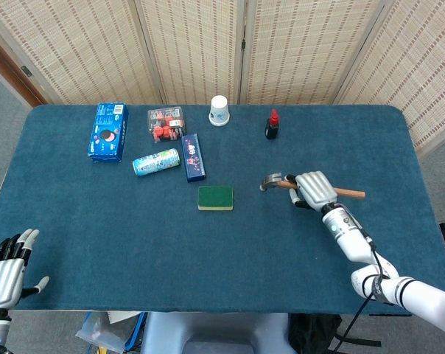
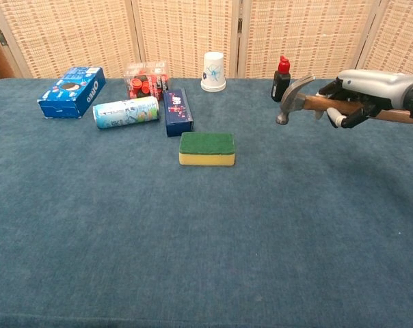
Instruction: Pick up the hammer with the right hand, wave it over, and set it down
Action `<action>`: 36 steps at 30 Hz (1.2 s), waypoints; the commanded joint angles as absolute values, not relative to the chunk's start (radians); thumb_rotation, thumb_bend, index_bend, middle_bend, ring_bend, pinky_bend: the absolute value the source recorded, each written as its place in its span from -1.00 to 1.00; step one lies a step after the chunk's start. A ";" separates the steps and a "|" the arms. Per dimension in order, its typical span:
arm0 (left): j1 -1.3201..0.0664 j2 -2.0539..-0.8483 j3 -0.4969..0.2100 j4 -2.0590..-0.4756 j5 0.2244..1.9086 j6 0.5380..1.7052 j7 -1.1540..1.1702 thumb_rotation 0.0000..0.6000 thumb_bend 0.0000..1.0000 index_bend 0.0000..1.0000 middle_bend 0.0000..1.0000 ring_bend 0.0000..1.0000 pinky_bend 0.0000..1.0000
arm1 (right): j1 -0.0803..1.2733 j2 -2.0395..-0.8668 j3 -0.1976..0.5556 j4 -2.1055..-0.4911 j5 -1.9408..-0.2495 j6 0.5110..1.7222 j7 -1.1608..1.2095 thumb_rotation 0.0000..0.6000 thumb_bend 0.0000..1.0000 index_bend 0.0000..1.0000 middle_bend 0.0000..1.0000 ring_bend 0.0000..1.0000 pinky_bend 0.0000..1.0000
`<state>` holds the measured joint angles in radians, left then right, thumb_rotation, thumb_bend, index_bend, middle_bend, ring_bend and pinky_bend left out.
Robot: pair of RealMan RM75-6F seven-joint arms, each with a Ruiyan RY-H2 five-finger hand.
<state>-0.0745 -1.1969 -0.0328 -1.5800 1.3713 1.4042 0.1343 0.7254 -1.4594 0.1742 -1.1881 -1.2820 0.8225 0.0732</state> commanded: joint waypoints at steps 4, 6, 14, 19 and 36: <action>-0.073 -1.193 -0.032 -1.584 1.374 1.408 0.134 1.00 -0.61 -1.00 -1.00 -0.96 -1.00 | 0.721 -1.443 0.179 -1.244 -1.283 0.844 0.058 1.00 0.60 0.24 0.61 0.58 0.60; -0.072 -1.192 -0.032 -1.584 1.375 1.409 0.133 1.00 -0.61 -1.00 -1.00 -0.96 -1.00 | 0.723 -1.437 0.183 -1.267 -1.280 0.842 0.065 1.00 0.60 0.24 0.61 0.59 0.60; -0.070 -1.187 -0.032 -1.585 1.382 1.417 0.126 1.00 -0.60 -1.00 -1.00 -0.96 -1.00 | 0.745 -1.427 0.196 -1.327 -1.268 0.833 0.032 1.00 0.60 0.26 0.62 0.61 0.64; -0.065 -1.185 -0.031 -1.583 1.387 1.425 0.118 1.00 -0.60 -1.00 -1.00 -0.96 -1.00 | 0.773 -1.441 0.209 -1.349 -1.238 0.816 -0.026 1.00 0.59 0.26 0.62 0.61 0.64; -0.046 -1.189 -0.025 -1.549 1.383 1.432 0.078 1.00 -0.60 -1.00 -1.00 -0.96 -1.00 | 0.919 -1.639 0.245 -1.205 -1.049 0.723 -0.223 1.00 0.60 0.26 0.62 0.61 0.64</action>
<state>-0.0470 -1.1889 -0.0251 -1.5501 1.3834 1.4327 0.0795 0.9001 -1.6156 0.2426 -1.2293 -1.0668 0.7350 -0.2014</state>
